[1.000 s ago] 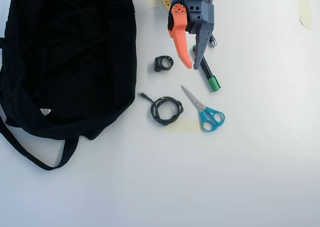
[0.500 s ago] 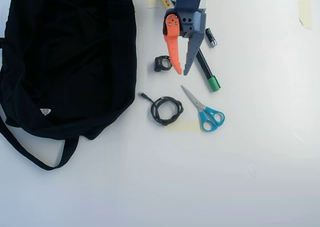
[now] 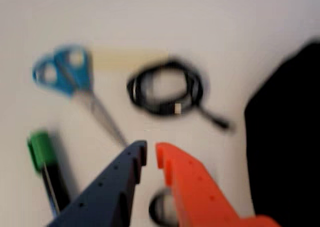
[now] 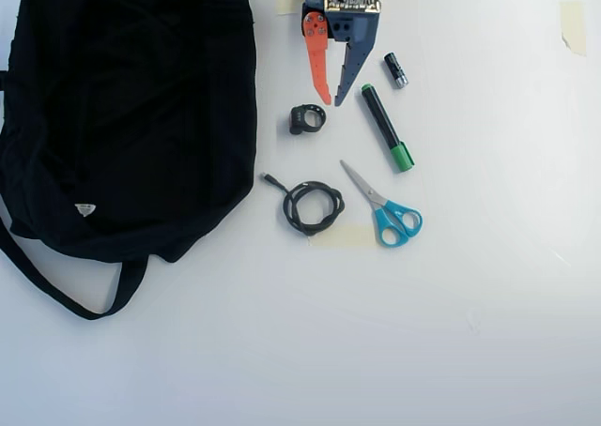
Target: Put the bike light into the black bag
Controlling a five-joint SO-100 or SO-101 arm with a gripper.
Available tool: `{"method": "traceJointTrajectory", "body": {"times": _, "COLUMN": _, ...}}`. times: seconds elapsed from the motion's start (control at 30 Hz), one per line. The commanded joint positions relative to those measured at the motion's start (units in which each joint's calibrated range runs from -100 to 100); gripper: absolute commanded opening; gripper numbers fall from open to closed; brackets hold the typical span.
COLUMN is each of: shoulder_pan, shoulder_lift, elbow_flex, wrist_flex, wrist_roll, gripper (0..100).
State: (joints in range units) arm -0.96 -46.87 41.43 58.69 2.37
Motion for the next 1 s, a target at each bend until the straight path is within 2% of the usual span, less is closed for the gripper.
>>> {"method": "traceJointTrajectory", "body": {"times": 0.0, "shoulder_pan": 1.03, "shoulder_lift": -0.02, "elbow_flex": -2.26, "wrist_flex": 6.68, "wrist_roll": 0.1, "gripper": 2}}
{"method": "traceJointTrajectory", "body": {"times": 0.1, "shoulder_pan": 2.0, "shoulder_lift": 0.06, "elbow_flex": -2.26, "wrist_flex": 10.13, "wrist_roll": -0.11, "gripper": 2}}
{"method": "traceJointTrajectory", "body": {"times": 0.33, "shoulder_pan": 3.42, "shoulder_lift": 2.63, "elbow_flex": -2.53, "wrist_flex": 10.9, "wrist_roll": 0.41, "gripper": 2}}
{"method": "traceJointTrajectory", "body": {"times": 0.8, "shoulder_pan": 4.4, "shoulder_lift": 19.07, "elbow_flex": -10.61, "wrist_flex": 14.52, "wrist_roll": 7.02, "gripper": 2}}
{"method": "traceJointTrajectory", "body": {"times": 0.97, "shoulder_pan": 4.55, "shoulder_lift": 22.8, "elbow_flex": -11.33, "wrist_flex": 14.52, "wrist_roll": 7.28, "gripper": 3}}
